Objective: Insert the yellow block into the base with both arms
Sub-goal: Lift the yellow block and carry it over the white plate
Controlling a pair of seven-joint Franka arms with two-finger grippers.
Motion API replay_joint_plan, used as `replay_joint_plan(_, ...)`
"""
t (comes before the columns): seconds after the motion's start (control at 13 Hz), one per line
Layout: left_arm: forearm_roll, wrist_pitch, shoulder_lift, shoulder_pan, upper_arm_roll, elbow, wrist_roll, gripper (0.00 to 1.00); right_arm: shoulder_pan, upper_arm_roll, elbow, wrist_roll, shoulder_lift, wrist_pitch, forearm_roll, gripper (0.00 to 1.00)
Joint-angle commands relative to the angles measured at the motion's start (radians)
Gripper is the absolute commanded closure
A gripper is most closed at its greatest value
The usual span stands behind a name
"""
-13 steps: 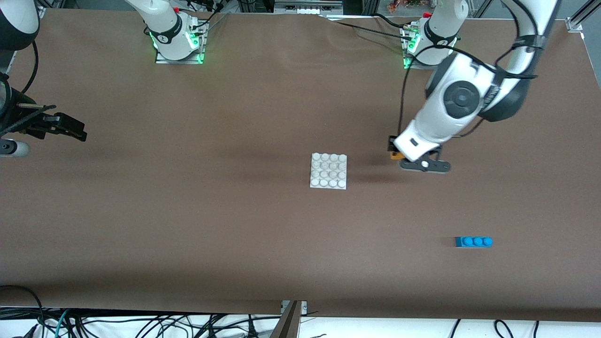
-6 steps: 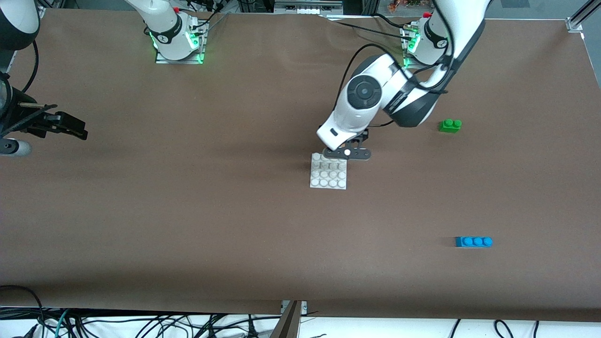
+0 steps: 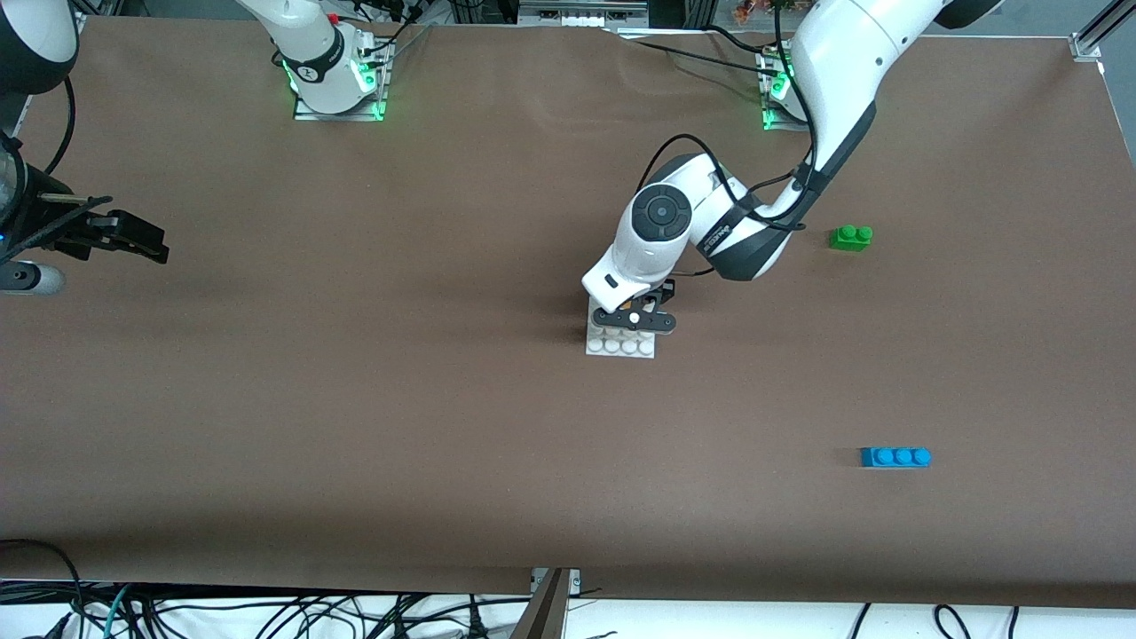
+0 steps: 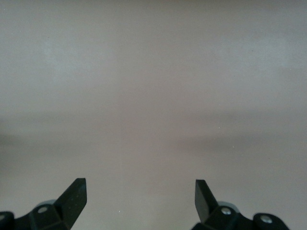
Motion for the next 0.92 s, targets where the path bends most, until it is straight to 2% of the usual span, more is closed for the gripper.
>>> replay_joint_plan(0.0, 0.052, -0.004, 0.031, -0.026, 0.012, 0.034, -0.03, 0.57, -0.004, 0.005, 0.001, -0.005, -0.012, -0.013, 0.006, 0.0)
replay_joint_plan(0.31, 0.052, 0.047, 0.057, -0.038, 0.023, 0.031, -0.036, 0.57, -0.004, 0.003, 0.001, -0.008, -0.011, -0.01, 0.006, 0.0)
replay_joint_plan(0.54, 0.095, 0.047, 0.065, -0.038, 0.026, 0.031, -0.038, 0.57, -0.004, 0.005, 0.001, -0.001, -0.009, -0.005, 0.006, 0.0)
replay_joint_plan(0.85, 0.097, 0.036, 0.063, -0.036, 0.026, 0.025, -0.041, 0.57, -0.003, 0.006, 0.001, 0.001, -0.009, -0.005, 0.009, 0.0)
